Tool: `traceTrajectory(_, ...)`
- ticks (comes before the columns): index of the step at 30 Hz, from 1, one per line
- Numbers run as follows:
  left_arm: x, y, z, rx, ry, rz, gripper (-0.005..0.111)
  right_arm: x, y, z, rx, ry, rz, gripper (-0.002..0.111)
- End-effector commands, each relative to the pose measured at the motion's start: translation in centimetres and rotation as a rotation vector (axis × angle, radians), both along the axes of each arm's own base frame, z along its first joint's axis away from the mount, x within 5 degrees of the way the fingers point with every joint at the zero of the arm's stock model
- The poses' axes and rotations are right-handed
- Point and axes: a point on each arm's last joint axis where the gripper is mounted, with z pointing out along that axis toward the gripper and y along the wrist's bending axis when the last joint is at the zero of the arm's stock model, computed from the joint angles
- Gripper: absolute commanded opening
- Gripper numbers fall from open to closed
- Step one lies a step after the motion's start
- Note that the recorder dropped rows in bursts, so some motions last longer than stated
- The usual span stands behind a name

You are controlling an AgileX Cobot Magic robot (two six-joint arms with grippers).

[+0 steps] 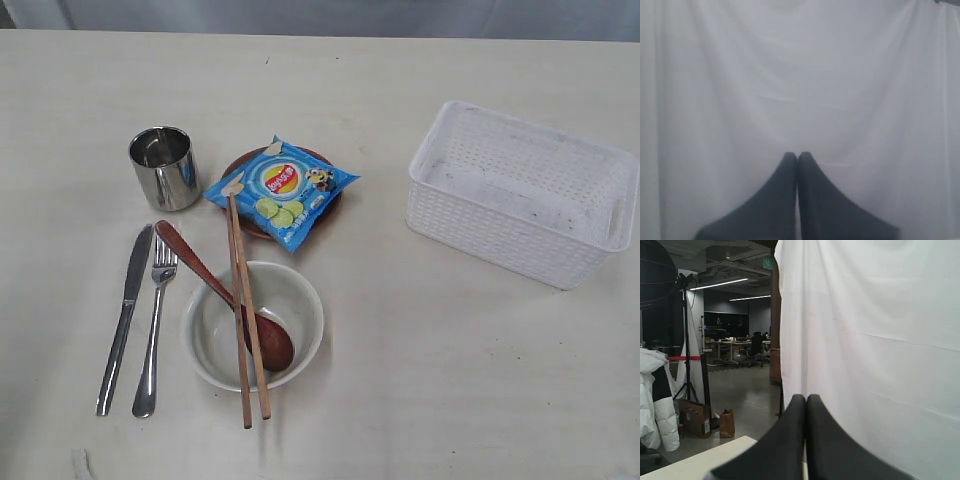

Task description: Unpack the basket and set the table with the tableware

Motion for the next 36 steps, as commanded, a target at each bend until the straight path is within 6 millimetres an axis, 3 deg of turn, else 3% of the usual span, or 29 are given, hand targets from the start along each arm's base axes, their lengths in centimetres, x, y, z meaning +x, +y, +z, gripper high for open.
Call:
traceTrajectory(1,-1.2,0.3,-0.7,-0.052,-0.209,0.029,0.0,0.0,-0.1,0.0,0.006,0.004,-0.006,-0.001)
traceTrajectory(4,-1.3,0.4,-2.7,-0.068,-0.263,0.026,0.0,0.0,-0.1,0.0,0.008,0.005,-0.006,-0.001)
traceTrajectory(16,1.8,-0.2,-11.4,-0.012,0.035,0.029,0.0,0.0,-0.1,0.0,0.008,0.005,-0.006,-0.001)
traceTrajectory(19,2.0,-0.2,-12.0,-0.002,0.087,0.029,0.0,0.0,-0.1,0.0,0.008,0.005,-0.006,-0.001)
traceTrajectory(29,2.0,-0.1,-16.3,0.238,0.53,0.057,0.0,0.0,-0.1,0.0,0.008,0.005,-0.006,-0.001)
traceTrajectory(36,2.0,-0.1,-16.2,0.238,0.522,0.058,0.0,0.0,-0.1,0.0,0.008,0.005,-0.006,-0.001)
